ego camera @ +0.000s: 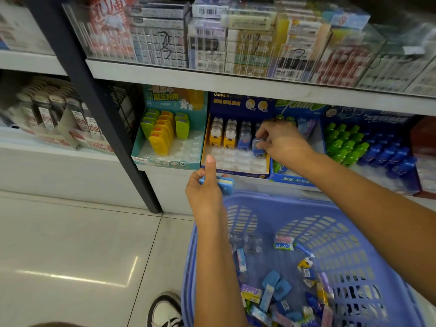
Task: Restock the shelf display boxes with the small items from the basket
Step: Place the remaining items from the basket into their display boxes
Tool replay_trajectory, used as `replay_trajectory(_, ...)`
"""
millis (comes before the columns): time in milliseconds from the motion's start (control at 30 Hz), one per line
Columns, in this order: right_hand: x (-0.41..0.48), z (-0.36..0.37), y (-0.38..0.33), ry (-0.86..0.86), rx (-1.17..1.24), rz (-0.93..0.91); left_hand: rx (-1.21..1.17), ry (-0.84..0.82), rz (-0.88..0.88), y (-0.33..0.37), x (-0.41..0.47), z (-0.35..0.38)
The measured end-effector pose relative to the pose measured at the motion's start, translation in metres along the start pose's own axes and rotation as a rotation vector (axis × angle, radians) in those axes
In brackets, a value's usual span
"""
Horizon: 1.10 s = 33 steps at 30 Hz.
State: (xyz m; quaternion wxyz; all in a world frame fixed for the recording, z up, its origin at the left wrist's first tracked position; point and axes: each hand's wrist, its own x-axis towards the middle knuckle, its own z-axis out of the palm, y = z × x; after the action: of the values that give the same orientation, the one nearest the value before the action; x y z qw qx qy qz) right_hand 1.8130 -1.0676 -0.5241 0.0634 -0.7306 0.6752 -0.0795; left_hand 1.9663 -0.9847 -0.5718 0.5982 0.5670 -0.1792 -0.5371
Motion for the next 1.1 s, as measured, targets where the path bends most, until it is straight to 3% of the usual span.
replay_trajectory(233, 0.003, -0.008, 0.007, -0.102, -0.013, -0.016, -0.127, -0.046, -0.027, 0.002, 0.005, -0.003)
replay_trajectory(633, -0.002, -0.016, -0.005, -0.128, -0.196, -0.063, -0.275, -0.018, -0.056, 0.009, 0.004, 0.001)
replay_trajectory(733, -0.032, -0.007, -0.024, 0.044, 0.088, -0.215, -0.372, 0.012, -0.08, 0.011, 0.005, 0.001)
replay_trajectory(833, -0.068, 0.0, -0.054, -0.045, 0.582, -0.315, -0.461, 0.027, -0.138, 0.016, 0.007, 0.001)
replay_trajectory(933, -0.073, 0.011, -0.072, -0.021, 0.615, -0.386, -0.481, 0.01, -0.127, 0.025, 0.008, -0.001)
replay_trajectory(1033, -0.053, 0.009, -0.077, 0.144, 0.742, -0.304, -0.323, -0.013, 0.072, 0.039, 0.013, -0.003)
replay_trajectory(1100, -0.03, 0.004, -0.079, 0.254, 0.698, -0.296, 0.146, -0.009, 0.346, 0.045, 0.021, -0.007)
